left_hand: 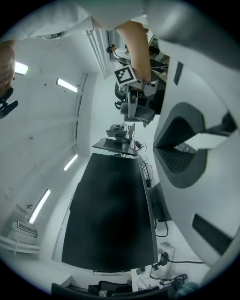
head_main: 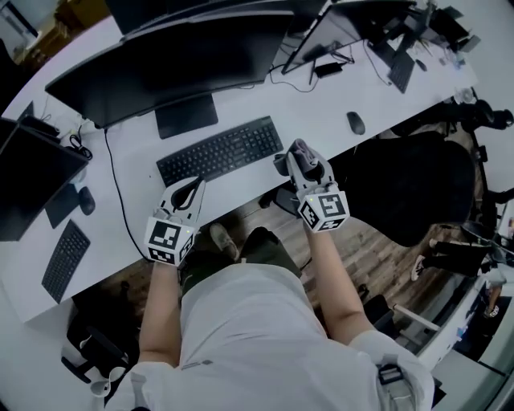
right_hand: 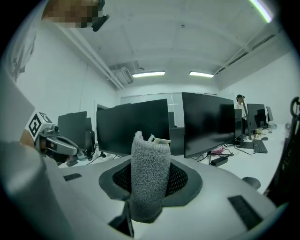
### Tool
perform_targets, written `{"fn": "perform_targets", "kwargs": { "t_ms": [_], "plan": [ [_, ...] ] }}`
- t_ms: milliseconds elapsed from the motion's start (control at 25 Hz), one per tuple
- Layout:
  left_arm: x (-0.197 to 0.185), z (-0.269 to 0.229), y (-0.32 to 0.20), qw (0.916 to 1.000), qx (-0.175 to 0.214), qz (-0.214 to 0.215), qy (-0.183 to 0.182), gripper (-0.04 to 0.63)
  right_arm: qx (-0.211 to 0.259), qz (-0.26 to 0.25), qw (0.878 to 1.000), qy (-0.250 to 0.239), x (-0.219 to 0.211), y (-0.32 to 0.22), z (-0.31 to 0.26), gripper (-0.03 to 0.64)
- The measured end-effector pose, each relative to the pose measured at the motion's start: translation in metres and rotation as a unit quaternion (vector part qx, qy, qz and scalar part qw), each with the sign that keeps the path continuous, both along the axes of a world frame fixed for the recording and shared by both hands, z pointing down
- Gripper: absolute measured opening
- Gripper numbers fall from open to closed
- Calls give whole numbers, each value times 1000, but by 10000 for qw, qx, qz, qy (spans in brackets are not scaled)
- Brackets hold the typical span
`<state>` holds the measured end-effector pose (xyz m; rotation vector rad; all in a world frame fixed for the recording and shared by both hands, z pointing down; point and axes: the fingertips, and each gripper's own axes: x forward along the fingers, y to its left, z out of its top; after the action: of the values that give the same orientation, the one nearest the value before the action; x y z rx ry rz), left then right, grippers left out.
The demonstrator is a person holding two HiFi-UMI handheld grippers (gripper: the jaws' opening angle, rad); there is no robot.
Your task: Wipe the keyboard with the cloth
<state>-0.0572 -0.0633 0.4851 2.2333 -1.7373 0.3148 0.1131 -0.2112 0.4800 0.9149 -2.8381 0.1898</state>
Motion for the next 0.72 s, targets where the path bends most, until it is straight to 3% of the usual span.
{"fn": "perform_targets", "kwargs": {
  "t_ms": [280,720],
  "plan": [
    [-16,38,-8,9981,-567,-247,-23,2,65,-243,9987,433,-35,-55,38,132],
    [-33,64,-40,9881,-1096,-1072,93,2,-68,-833,9933,803,-80,-130,103,132]
  ]
}}
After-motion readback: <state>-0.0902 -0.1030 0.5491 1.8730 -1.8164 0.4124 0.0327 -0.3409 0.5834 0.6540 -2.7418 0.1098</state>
